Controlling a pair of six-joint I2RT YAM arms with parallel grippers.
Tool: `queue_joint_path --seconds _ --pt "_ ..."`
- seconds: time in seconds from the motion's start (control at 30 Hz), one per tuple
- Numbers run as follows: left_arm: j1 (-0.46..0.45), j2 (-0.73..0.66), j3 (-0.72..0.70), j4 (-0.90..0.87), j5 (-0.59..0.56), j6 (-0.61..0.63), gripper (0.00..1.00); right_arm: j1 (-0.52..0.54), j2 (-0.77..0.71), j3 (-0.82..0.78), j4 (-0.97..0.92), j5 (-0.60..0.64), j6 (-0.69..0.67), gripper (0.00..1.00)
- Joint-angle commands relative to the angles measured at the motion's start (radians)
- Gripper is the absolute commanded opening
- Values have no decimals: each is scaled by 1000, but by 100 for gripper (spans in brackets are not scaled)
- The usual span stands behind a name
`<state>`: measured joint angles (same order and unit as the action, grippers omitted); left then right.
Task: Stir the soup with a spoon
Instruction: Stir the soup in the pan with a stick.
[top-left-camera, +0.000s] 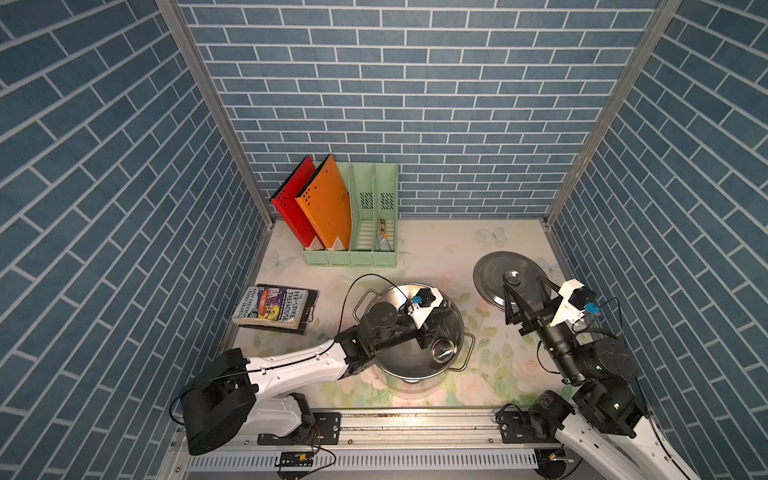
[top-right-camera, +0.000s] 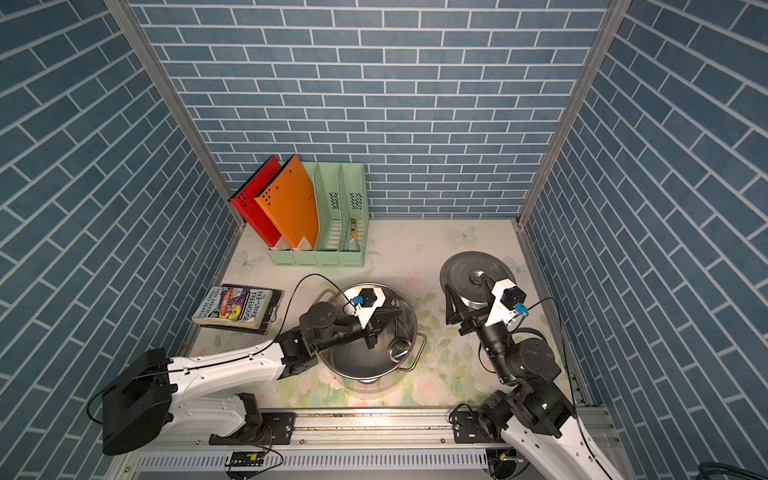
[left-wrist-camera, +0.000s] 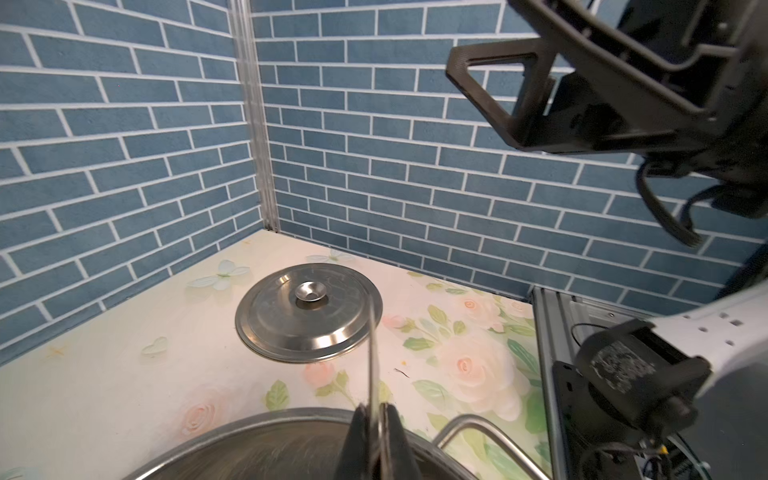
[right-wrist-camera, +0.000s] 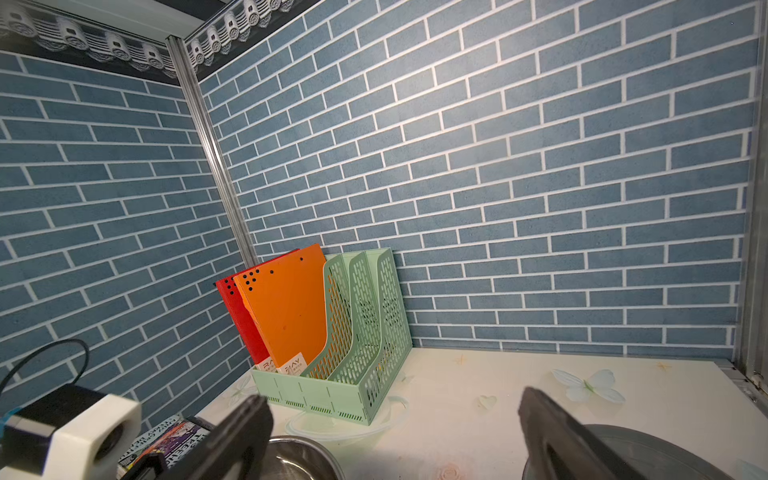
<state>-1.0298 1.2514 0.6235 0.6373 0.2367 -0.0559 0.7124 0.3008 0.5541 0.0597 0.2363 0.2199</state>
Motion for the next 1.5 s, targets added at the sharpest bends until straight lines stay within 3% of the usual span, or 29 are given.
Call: queue_joint_path --seconds 0.0,0.17,0.37,0.6,0.8,1.03,1.27,1.47 --pt "-22 -71 -36 -85 46 -26 0 3 -6 -16 19 10 -8 97" --pt "-38 -237 -129 -256 -46 -85 0 2 9 -28 48 1 -7 97" --pt "-37 -399 -174 -462 -241 -148 0 1 38 -36 79 -16 -5 97" --pt "-33 -464 -116 -703 -581 -209 0 2 50 -32 89 -26 -5 97" --pt "1 -427 -20 -785 -774 -201 0 4 46 -31 89 -27 -5 97" --pt "62 -314 43 -639 -786 -89 0 2 22 -32 67 -16 -7 97" --pt "79 -188 57 -335 -686 30 0 2 8 -29 54 -7 -17 97" --pt "80 -39 108 -125 -505 77 0 2 2 -25 37 -8 -20 97"
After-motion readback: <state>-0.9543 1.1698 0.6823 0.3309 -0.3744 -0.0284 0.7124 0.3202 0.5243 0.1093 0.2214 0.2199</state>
